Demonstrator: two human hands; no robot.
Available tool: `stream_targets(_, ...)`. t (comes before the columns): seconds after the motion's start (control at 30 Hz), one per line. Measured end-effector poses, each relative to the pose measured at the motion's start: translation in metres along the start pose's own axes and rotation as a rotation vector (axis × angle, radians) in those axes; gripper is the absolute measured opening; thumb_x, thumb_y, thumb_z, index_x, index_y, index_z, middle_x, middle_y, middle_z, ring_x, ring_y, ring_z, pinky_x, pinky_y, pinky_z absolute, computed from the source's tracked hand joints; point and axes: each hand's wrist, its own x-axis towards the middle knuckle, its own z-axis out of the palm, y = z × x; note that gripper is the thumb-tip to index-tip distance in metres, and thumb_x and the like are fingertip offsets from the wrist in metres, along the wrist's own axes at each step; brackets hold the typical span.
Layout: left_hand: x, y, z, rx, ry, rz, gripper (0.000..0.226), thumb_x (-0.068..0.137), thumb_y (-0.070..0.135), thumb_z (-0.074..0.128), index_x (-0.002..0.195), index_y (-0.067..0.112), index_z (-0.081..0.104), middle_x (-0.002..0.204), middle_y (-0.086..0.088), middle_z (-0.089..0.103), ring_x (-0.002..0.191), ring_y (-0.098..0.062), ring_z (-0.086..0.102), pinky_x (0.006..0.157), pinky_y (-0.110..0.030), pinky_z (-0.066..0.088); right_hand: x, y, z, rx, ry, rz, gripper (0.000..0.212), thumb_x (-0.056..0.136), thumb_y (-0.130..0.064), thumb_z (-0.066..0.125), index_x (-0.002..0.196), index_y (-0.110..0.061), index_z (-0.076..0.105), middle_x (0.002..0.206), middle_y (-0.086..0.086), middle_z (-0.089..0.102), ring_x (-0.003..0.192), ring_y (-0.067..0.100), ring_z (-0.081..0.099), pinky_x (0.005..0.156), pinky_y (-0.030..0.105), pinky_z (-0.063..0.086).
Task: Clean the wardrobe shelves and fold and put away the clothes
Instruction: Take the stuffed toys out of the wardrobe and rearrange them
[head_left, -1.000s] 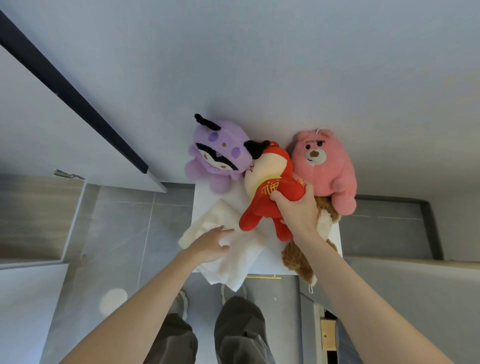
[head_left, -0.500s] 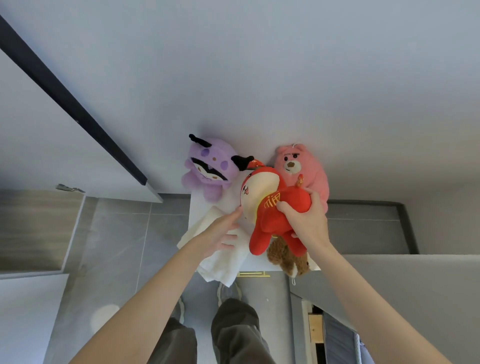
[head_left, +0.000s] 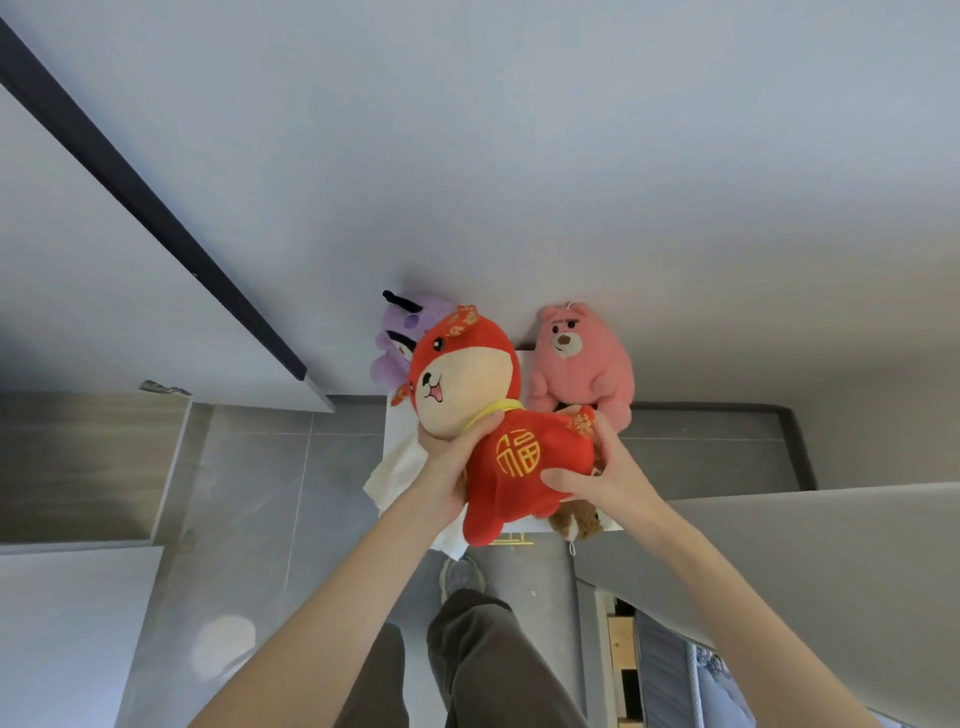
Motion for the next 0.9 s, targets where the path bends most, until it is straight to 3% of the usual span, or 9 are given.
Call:
stream_targets(0.03,0.001,0.003,-0.005,-0.019,0.065,0.037,0.105,0.055,0.027,0.093,0.139,0.032,0.028,0.117,-0.008,0.065,0.096,-0.024,0.069,0.075,-0.043,0.059,0.002,-0.001,-0.001,0.010,-0.074,0.013,0.075,0.064,-0.047,0.080,0.129,-0.032,0.047,0.122,-0.005,0.063,0.106,0.012,0.065,0.083,0.032,0.058)
stream_targets(0.1,0.000,0.010,-0.013,0.011,0.191,0.139,0.112,0.061,0.022,0.090,0.145,0.032,0.017,0.122,-0.006,0.059,0.097,-0.023,0.067,0.074,-0.041,0.059,0.011,-0.002,-0.001,0.028,-0.132,0.030,0.052,0.083,-0.052,0.068,0.128,-0.033,0.051,0.122,-0.009,0.064,0.113,0.008,0.061,0.093,0.030,0.053)
stream_targets(0.2,0.000,0.022,-0.025,0.079,0.235,0.266,0.109,0.067,0.017,0.086,0.146,0.036,0.013,0.124,-0.002,0.055,0.100,-0.021,0.063,0.078,-0.041,0.057,0.042,0.000,-0.008,-0.076,0.101,-0.009,0.030,0.096,-0.043,0.054,0.123,-0.032,0.053,0.125,-0.010,0.059,0.119,0.010,0.053,0.091,0.015,0.043)
stream_targets(0.23,-0.001,0.026,-0.027,0.111,0.231,0.311,0.109,0.067,0.015,0.085,0.146,0.038,0.013,0.124,0.000,0.054,0.101,-0.021,0.063,0.079,-0.042,0.057,0.057,0.002,-0.014,-0.168,0.202,-0.028,0.034,0.095,-0.041,0.057,0.127,-0.030,0.051,0.130,-0.008,0.055,0.121,0.012,0.050,0.094,0.018,0.042)
stream_targets(0.33,0.000,0.038,-0.029,0.234,0.238,0.428,0.112,0.067,0.013,0.086,0.145,0.042,0.011,0.125,0.006,0.050,0.106,-0.017,0.060,0.081,-0.039,0.056,0.106,0.013,-0.033,-0.401,0.360,0.004,0.066,0.082,-0.052,0.060,0.140,-0.030,0.038,0.144,0.000,0.042,0.131,0.028,0.036,0.106,0.044,0.034)
stream_targets(0.43,0.009,0.049,-0.025,0.341,0.224,0.525,0.112,0.067,0.009,0.086,0.140,0.048,0.010,0.129,0.008,0.045,0.110,-0.012,0.056,0.084,-0.037,0.055,0.153,0.022,-0.050,-0.508,0.404,0.125,0.089,0.066,-0.060,0.057,0.145,-0.034,0.025,0.150,0.006,0.031,0.134,0.039,0.028,0.106,0.052,0.032)
stream_targets(0.63,0.047,0.064,-0.019,0.417,0.163,0.580,0.120,0.066,0.006,0.085,0.146,0.045,0.004,0.132,0.011,0.044,0.111,-0.007,0.055,0.073,-0.022,0.055,0.217,0.041,-0.069,-0.602,0.448,0.269,0.094,0.071,-0.044,0.071,0.144,-0.048,0.012,0.146,0.004,0.036,0.129,0.042,0.035,0.098,0.052,0.039)
stream_targets(0.77,0.068,0.066,-0.014,0.450,0.140,0.596,0.121,0.067,0.005,0.084,0.147,0.045,0.002,0.126,0.022,0.044,0.108,0.001,0.055,0.076,-0.022,0.055,0.241,0.063,-0.077,-0.645,0.404,0.267,0.107,0.065,-0.046,0.074,0.143,-0.049,0.001,0.148,0.010,0.028,0.130,0.044,0.034,0.101,0.052,0.037)
stream_targets(0.9,0.083,0.070,-0.013,0.484,0.131,0.619,0.123,0.065,0.006,0.085,0.148,0.045,0.003,0.133,0.018,0.042,0.112,0.003,0.053,0.078,-0.019,0.054,0.254,0.072,-0.078,-0.674,0.426,0.266,0.118,0.060,-0.040,0.080,0.143,-0.049,-0.004,0.144,0.013,0.030,0.127,0.045,0.038,0.099,0.057,0.039)
